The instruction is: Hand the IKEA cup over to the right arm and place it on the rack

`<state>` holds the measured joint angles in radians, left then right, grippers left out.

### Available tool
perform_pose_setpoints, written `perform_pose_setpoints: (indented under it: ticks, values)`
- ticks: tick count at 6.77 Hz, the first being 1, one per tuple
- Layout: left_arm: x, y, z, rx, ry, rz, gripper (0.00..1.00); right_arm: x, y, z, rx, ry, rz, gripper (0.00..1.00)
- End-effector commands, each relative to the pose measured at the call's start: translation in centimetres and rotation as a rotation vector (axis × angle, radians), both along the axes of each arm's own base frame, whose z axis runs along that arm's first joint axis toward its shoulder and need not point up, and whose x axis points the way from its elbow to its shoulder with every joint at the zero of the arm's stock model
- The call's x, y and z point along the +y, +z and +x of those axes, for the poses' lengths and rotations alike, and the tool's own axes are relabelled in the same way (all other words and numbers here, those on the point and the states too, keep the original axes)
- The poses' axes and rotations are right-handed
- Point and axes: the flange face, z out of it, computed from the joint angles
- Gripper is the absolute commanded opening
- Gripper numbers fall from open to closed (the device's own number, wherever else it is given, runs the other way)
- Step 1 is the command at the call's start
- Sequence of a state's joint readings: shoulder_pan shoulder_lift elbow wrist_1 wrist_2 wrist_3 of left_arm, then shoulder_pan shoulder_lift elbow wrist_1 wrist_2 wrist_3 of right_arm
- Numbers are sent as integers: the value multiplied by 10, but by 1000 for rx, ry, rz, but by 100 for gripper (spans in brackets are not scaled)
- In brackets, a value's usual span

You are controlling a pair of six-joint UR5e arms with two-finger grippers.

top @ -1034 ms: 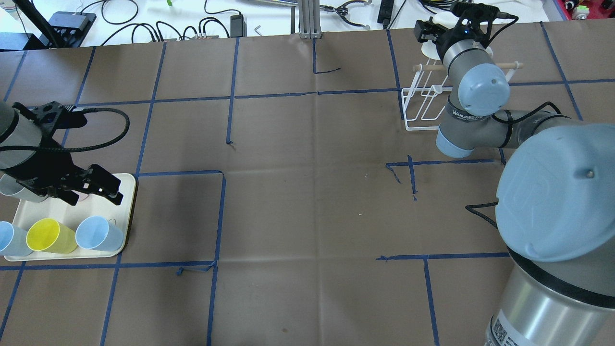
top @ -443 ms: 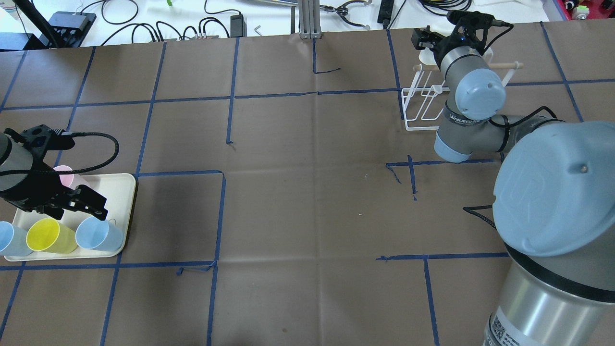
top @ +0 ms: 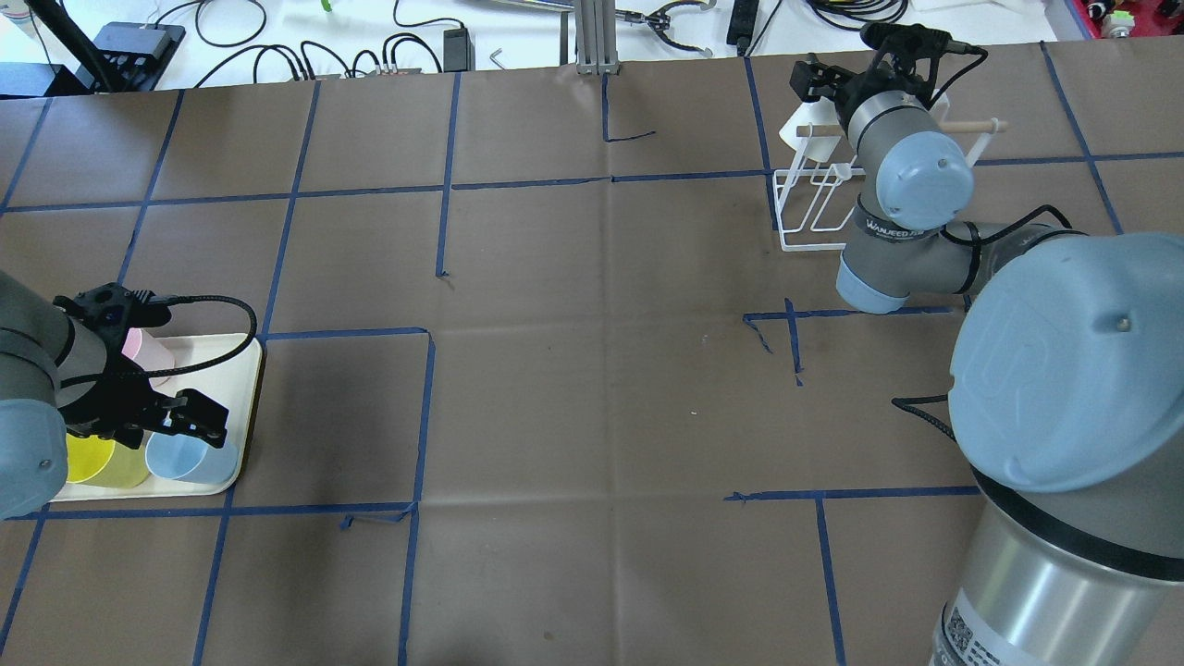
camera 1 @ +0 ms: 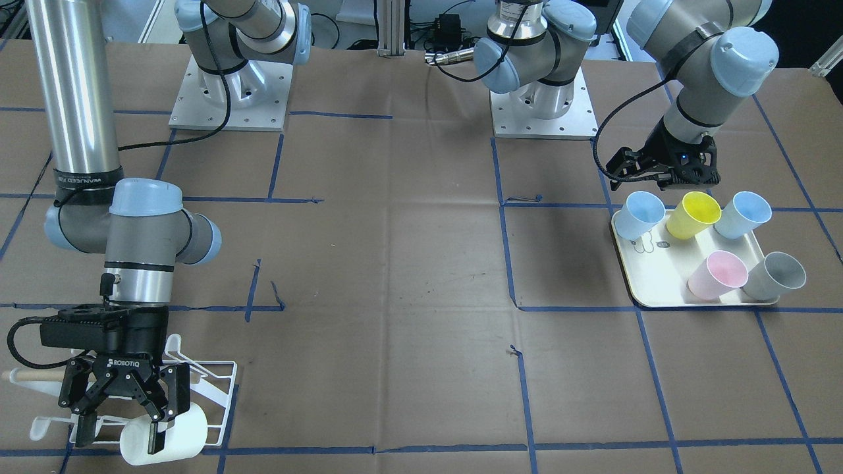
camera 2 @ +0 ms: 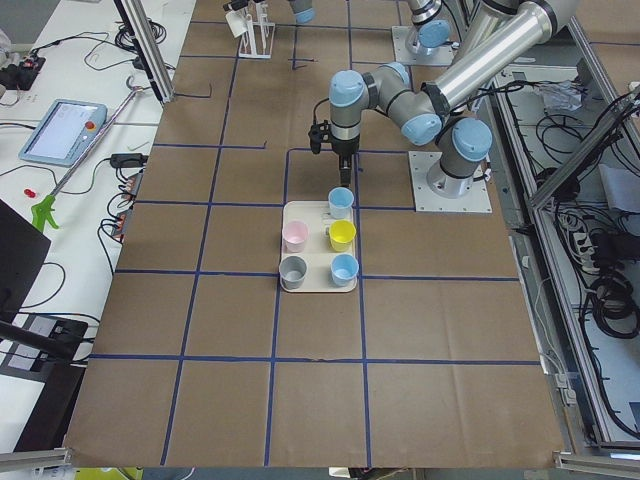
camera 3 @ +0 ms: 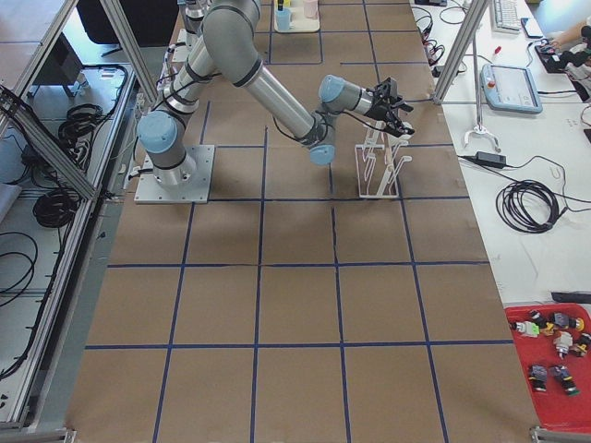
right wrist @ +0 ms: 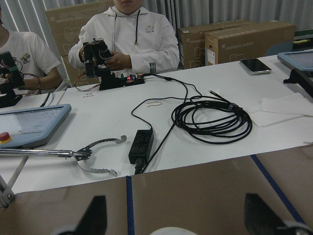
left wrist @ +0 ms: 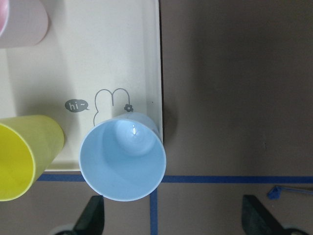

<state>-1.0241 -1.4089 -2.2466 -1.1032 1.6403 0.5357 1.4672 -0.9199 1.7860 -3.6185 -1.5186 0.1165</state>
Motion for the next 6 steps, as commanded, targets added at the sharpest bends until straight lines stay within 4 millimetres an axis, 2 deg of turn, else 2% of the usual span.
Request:
perform_pose_setpoints:
  ticks: [1,2,3,4,5,6]
  values:
    - [-7,-37,18,26,37,32,98,1,15,4,7,9,-21,100]
    - [-10,-47,23,21,44,24,98,3,27,8,8,17,-39,100]
    - [-6,-53,19,26,45,21,98,8,45,11,7,21,-67,100]
    - [-4,-62,18,22,43,14,98,14,67,19,4,33,-100,100]
    - [-3,-69,17,27,43,22,98,19,80,31,-3,49,-121,100]
    - [-6,-72,19,26,40,21,93,28,102,46,-3,72,-156,100]
